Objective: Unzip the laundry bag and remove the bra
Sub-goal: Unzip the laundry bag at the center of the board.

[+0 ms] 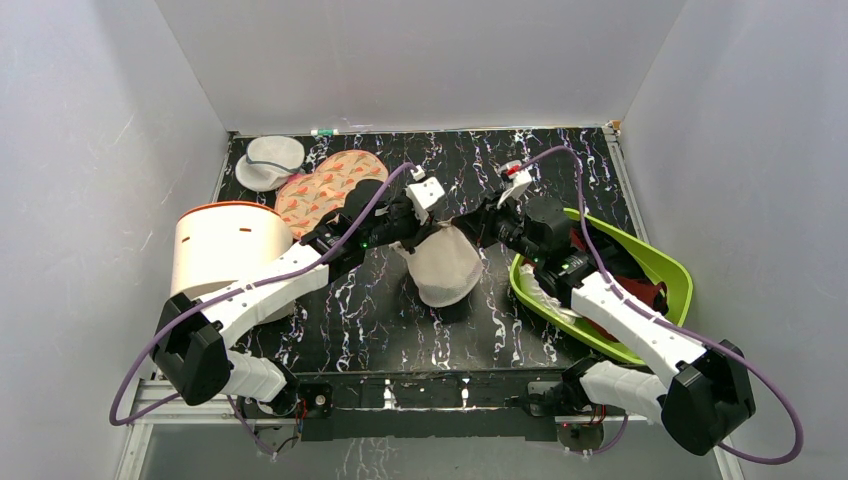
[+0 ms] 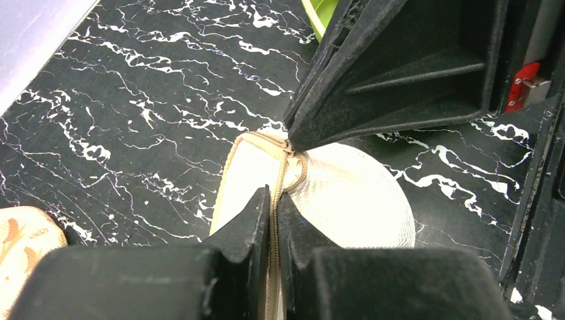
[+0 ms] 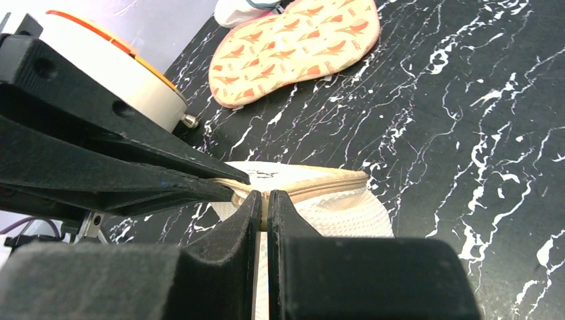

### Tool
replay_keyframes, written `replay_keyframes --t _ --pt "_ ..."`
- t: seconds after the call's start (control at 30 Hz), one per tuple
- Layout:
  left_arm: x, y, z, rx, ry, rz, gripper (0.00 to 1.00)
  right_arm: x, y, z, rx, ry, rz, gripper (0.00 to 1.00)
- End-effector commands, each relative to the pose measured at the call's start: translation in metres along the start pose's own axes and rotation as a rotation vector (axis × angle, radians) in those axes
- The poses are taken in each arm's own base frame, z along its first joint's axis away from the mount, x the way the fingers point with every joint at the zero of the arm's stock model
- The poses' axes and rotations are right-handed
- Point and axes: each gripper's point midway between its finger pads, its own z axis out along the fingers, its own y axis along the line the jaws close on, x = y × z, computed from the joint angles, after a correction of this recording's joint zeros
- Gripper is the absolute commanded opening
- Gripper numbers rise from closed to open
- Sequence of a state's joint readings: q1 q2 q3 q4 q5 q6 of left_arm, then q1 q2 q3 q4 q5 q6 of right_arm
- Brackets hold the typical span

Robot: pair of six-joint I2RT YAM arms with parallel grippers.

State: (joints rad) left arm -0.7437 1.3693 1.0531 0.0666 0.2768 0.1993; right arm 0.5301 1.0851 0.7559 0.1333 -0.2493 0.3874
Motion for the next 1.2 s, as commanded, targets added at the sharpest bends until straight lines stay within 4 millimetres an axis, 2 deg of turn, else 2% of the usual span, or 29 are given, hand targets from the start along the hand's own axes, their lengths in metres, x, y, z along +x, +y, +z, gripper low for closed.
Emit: replay_keyframes --t 0.0,0.13,0.23,0.37,0.43,0.53,0.63,0.73,0.9,1.03,1.17 --pt "-0.010 0.014 -0.011 -0.072 -0.015 0.032 0.00 -0.027 -0.022 -0.003 0.112 -0.104 0.011 0.00" --pt "-0.012 0.017 -0.014 -0.090 -0.028 0.036 0.00 -0.030 -0.024 -0.002 0.116 -0.109 0.019 0.00" --pt "-0.012 0.017 -0.015 -0.095 -0.024 0.044 0.00 -0.041 -0.007 -0.001 0.037 -0.114 -0.024 0.00" --pt "-0.015 0.010 -0.015 -0.051 -0.034 0.048 0.01 -0.050 0.025 0.007 -0.130 -0.094 -0.048 0.00" --pt "-0.016 0.009 -0.015 -0.042 -0.038 0.046 0.11 -0.049 0.034 0.012 -0.176 -0.082 -0.060 0.00" --pt "-0.016 0.008 -0.016 -0.042 -0.042 0.051 0.33 -0.046 0.037 0.015 -0.187 -0.072 -0.062 0.00" --pt "-0.016 0.009 -0.018 -0.047 -0.042 0.054 0.44 -0.047 0.037 0.012 -0.183 -0.083 -0.063 0.00" --pt "-0.018 0.009 -0.019 -0.049 -0.049 0.057 0.48 -0.047 0.036 0.010 -0.177 -0.087 -0.068 0.00" --pt "-0.030 0.014 -0.028 -0.090 -0.081 0.060 0.46 -0.047 0.036 0.009 -0.172 -0.081 -0.074 0.00" --pt "-0.037 0.008 -0.032 -0.066 -0.126 0.062 0.57 -0.051 0.038 0.007 -0.173 -0.088 -0.085 0.00" --pt "-0.035 -0.003 -0.026 -0.009 -0.113 0.056 0.62 -0.053 0.037 0.008 -0.172 -0.088 -0.096 0.00"
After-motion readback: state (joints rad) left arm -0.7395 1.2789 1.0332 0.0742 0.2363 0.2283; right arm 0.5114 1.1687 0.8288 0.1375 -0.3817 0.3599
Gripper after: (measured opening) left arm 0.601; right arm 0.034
